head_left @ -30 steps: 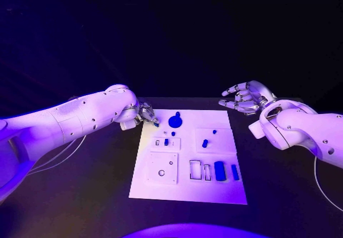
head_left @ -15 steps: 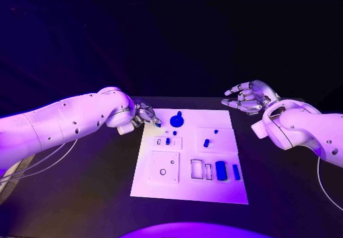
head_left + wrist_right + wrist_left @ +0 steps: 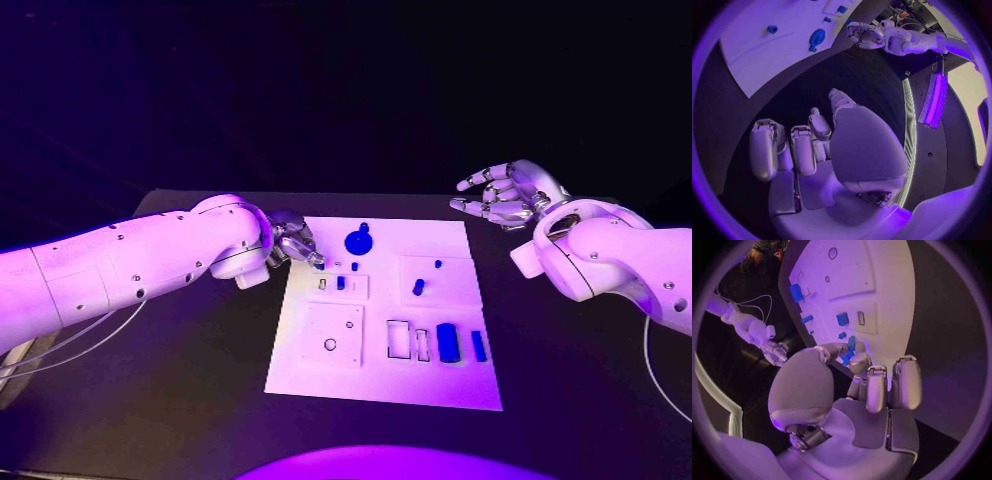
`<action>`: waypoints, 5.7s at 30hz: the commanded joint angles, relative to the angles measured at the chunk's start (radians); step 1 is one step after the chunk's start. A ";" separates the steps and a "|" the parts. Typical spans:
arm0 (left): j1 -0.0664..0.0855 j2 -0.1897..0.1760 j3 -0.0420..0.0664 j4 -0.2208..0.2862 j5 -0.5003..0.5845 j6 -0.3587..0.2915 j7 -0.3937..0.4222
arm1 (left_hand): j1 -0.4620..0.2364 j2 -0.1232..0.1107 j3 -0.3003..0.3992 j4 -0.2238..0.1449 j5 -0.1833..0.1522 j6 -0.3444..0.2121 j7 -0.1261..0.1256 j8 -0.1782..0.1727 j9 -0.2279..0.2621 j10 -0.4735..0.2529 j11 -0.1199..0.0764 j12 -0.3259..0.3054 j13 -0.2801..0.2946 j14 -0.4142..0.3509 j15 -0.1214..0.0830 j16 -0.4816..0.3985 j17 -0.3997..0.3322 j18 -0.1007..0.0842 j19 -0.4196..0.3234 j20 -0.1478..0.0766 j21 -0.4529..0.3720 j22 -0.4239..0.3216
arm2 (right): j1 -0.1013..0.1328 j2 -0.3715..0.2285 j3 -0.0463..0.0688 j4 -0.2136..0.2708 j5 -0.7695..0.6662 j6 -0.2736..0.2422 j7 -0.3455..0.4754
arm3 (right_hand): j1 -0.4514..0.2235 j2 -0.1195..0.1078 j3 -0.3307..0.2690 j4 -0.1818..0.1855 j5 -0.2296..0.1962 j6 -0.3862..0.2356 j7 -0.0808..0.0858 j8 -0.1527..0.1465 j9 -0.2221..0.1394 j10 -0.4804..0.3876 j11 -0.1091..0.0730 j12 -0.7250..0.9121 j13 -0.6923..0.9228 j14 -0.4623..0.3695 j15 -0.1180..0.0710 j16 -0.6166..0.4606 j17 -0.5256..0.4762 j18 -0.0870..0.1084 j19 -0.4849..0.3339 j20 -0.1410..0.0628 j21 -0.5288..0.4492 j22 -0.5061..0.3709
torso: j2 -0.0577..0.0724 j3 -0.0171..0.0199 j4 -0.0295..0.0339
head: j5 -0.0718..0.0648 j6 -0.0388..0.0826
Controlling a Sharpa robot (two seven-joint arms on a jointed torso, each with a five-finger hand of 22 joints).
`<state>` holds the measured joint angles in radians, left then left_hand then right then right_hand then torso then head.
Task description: Assemble the parts on the task board
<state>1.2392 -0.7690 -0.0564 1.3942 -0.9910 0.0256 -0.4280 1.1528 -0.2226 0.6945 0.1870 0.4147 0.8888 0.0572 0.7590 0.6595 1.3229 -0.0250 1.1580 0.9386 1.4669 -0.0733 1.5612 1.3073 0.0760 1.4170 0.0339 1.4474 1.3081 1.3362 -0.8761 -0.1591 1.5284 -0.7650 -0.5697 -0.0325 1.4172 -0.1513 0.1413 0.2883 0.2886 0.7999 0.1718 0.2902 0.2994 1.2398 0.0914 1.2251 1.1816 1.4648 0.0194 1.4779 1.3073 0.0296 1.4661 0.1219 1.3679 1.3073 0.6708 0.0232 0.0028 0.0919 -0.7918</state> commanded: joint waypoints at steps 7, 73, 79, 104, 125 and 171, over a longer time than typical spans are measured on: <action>-0.018 0.007 -0.004 0.016 -0.078 0.023 -0.016 | 0.003 0.001 0.194 -0.199 0.003 0.009 -0.004 0.003 0.001 0.005 0.001 -0.001 -0.005 0.101 -0.006 0.004 0.254 -0.018 0.008 0.001 0.003 0.013 | -0.002 -0.001 0.000 0.002 -0.004 0.004 0.018 | -0.010 -0.001 0.008 0.001 0.007 -0.005 0.001 0.004 -0.001 -0.003 -0.004 -0.006 -0.004 0.063 -0.008 -0.007 0.092 0.018 -0.003 -0.005 -0.008 0.177 | 0.001 -0.0004 -0.0027 | 0.001 -0.003; -0.032 0.037 -0.012 -0.002 -0.077 0.110 -0.029 | -0.017 -0.013 0.168 -0.186 0.016 0.030 -0.010 -0.008 -0.006 0.034 -0.002 0.023 0.037 0.104 -0.006 0.009 0.263 -0.019 0.008 0.000 0.003 0.015 | -0.018 0.005 0.000 -0.008 0.001 -0.003 0.039 | -0.006 -0.003 0.017 -0.002 0.013 -0.005 0.001 0.006 -0.003 -0.002 -0.005 -0.005 -0.004 0.063 -0.009 -0.008 0.092 0.018 -0.002 -0.006 -0.007 0.177 | 0.001 0.0015 -0.0026 | 0.004 -0.019; -0.032 0.042 -0.014 -0.008 -0.071 0.101 -0.029 | -0.032 -0.013 0.135 -0.172 0.009 0.036 -0.017 -0.012 -0.007 0.046 -0.007 0.028 0.047 0.104 -0.009 0.010 0.264 -0.019 0.009 -0.002 0.003 0.017 | -0.018 0.004 0.000 -0.008 -0.001 -0.003 0.039 | -0.007 -0.003 0.018 -0.002 0.013 -0.005 0.001 0.007 -0.003 -0.001 -0.005 -0.005 -0.004 0.063 -0.009 -0.007 0.093 0.017 0.000 -0.006 -0.004 0.179 | 0.001 0.0014 -0.0023 | 0.002 -0.020; -0.032 0.049 -0.016 -0.025 -0.059 0.094 -0.046 | -0.096 -0.007 -0.148 -0.020 -0.024 0.085 -0.035 -0.057 -0.029 0.053 -0.019 0.028 0.076 0.104 -0.020 0.010 0.264 -0.021 0.014 -0.015 0.000 0.021 | -0.018 0.002 0.000 -0.006 0.002 -0.007 0.042 | -0.009 -0.004 0.020 -0.001 0.017 -0.005 0.001 0.007 -0.003 -0.002 -0.005 -0.006 -0.006 0.063 -0.009 -0.009 0.091 0.018 -0.002 -0.006 -0.008 0.177 | 0.001 0.0019 -0.0024 | 0.001 -0.024; -0.032 0.040 -0.010 -0.036 -0.047 0.064 -0.043 | -0.072 0.002 -0.287 0.104 -0.163 0.086 -0.027 -0.075 -0.033 0.032 -0.013 -0.008 0.044 0.102 -0.016 0.007 0.259 -0.019 0.009 -0.011 -0.008 0.015 | -0.017 -0.003 0.000 -0.001 0.018 -0.005 0.036 | -0.045 0.000 0.020 0.002 -0.004 -0.008 0.001 0.010 -0.007 -0.001 -0.004 -0.006 -0.008 0.062 -0.008 -0.012 0.088 0.020 -0.005 -0.006 -0.018 0.174 | 0.001 0.0003 -0.0022 | -0.002 -0.020; -0.057 0.108 -0.018 -0.085 -0.405 -0.208 0.515 | 0.399 -0.004 -0.330 0.095 -0.325 -0.189 0.118 -0.224 -0.351 -0.544 0.149 -0.535 -0.666 -0.329 0.128 -0.337 -0.471 0.108 -0.442 0.117 -0.515 -0.624 | -0.018 -0.002 0.000 -0.011 0.023 -0.003 0.043 | -0.066 0.005 0.019 -0.004 0.020 -0.013 0.000 0.019 -0.013 -0.026 -0.005 -0.029 -0.037 0.052 -0.010 -0.039 0.051 0.030 -0.026 -0.007 -0.070 0.155 | 0.001 0.0004 -0.0023 | -0.013 -0.005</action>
<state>1.1819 -0.6669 -0.0752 1.3141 -1.2777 -0.2226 0.0653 1.5500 -0.2152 0.3605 0.2815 0.0892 0.6952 0.1754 0.5390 0.3098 0.7716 0.1237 0.6288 0.2745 1.1378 0.0521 1.2208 0.8372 0.1700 0.9808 0.1478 0.9287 0.6830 1.3185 -0.8793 -0.1591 1.5176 -0.7399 -0.5788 -0.0041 1.3462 -0.1461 0.1593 0.2869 0.3042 0.7926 0.1718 0.3057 0.2875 1.2234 0.0858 1.2017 1.1451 1.4683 0.0158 1.4447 1.3076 0.0456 1.4481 0.1147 1.3021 1.3074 0.6727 0.0237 0.0012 0.0796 -0.7972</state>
